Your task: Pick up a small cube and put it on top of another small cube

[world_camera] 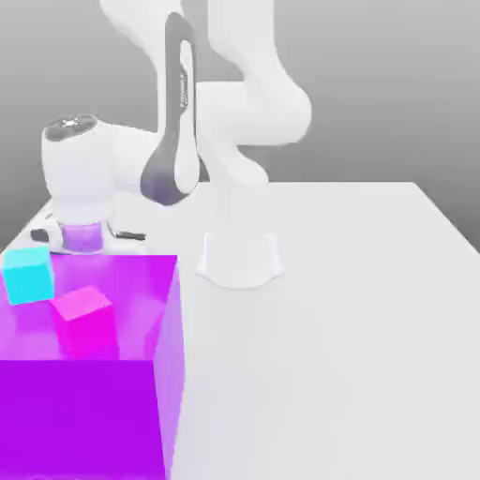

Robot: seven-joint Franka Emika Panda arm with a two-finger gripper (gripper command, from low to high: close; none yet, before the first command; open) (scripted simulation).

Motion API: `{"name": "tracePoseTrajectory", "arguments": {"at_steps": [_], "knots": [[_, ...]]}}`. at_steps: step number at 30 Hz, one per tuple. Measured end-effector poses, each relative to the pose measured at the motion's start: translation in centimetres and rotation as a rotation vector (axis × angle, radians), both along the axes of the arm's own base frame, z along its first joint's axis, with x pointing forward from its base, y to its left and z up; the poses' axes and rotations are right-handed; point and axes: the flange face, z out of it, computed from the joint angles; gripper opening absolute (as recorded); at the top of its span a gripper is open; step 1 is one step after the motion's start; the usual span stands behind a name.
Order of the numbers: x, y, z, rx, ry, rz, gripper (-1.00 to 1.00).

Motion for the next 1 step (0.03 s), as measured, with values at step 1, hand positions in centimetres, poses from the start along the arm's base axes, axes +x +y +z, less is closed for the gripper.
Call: {"name": "tracePoseTrajectory", "arguments": {"at_steps": [1], "knots": [[0.04,0.05,-0.15,0.002,-0.002,0.001,-1.00]]}}
